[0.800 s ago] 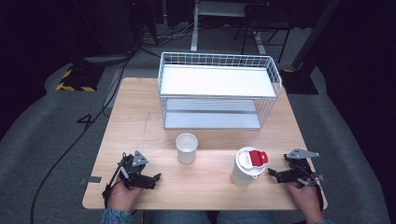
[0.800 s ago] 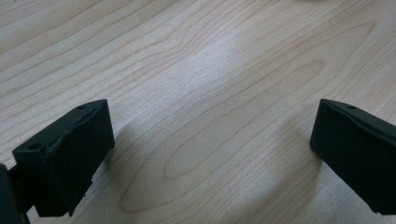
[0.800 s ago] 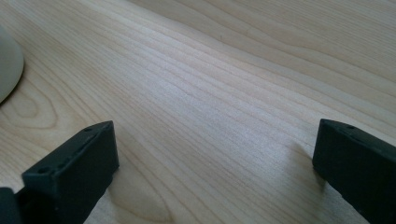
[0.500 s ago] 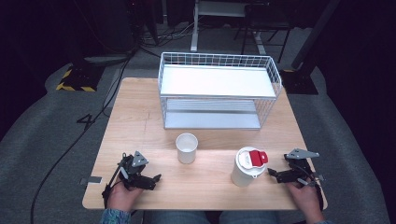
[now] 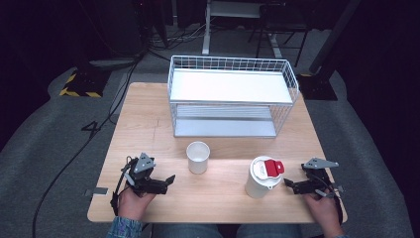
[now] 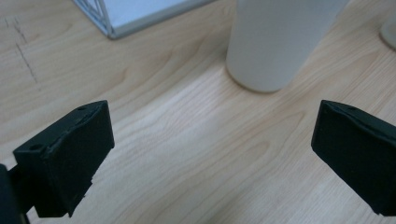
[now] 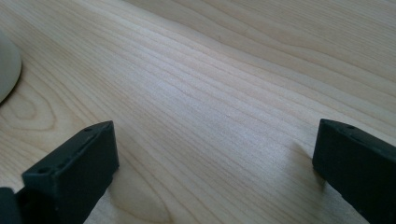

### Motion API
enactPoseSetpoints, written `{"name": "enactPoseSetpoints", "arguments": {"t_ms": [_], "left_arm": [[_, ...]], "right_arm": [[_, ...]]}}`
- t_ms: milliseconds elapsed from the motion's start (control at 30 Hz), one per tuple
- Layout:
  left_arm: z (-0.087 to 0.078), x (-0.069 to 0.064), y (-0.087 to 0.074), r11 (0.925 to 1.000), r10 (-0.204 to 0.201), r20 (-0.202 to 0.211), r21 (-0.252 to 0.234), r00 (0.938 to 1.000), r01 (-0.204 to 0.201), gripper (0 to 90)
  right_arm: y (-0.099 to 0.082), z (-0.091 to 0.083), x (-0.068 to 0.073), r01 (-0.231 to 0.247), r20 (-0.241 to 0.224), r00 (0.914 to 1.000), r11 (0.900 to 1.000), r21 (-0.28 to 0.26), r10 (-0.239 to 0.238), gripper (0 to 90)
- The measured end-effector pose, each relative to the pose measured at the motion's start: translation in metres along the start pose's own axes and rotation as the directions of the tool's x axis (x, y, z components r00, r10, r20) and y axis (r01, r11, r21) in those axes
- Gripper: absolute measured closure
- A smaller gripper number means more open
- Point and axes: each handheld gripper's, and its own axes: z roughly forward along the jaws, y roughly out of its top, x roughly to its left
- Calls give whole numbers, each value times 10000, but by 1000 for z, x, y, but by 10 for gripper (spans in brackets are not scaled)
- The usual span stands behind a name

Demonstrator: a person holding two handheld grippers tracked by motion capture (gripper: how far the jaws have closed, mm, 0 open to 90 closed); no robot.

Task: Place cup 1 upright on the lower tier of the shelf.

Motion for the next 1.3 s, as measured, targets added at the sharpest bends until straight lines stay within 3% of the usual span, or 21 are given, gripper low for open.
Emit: {"name": "enactPoseSetpoints", "arguments": {"t_ms": [233,367,433,600,967,1300], "left_arm": [[1,-3,8,9972,153,317,-735,9994,-129,0],[4,-7,14,9875,418,678,-1547,9968,-309,0],[5,-9,15,9854,440,777,-1674,9960,-304,0],[14,-14,23,9701,605,1047,-2405,9927,-338,0],[44,-23,36,9707,1145,1430,-2267,9831,-800,0],[68,-29,42,9738,1111,1650,-2151,9800,-742,0]], "right_arm": [[0,0,0,-57,38,10000,10000,2,57,3],[0,0,0,-61,42,10000,10000,2,61,3],[0,0,0,-59,43,10000,10000,3,59,3],[0,0,0,-90,73,9999,10000,5,90,3],[0,0,0,-100,86,9999,10000,4,100,3],[0,0,0,-102,87,9999,9999,5,102,3]]}}
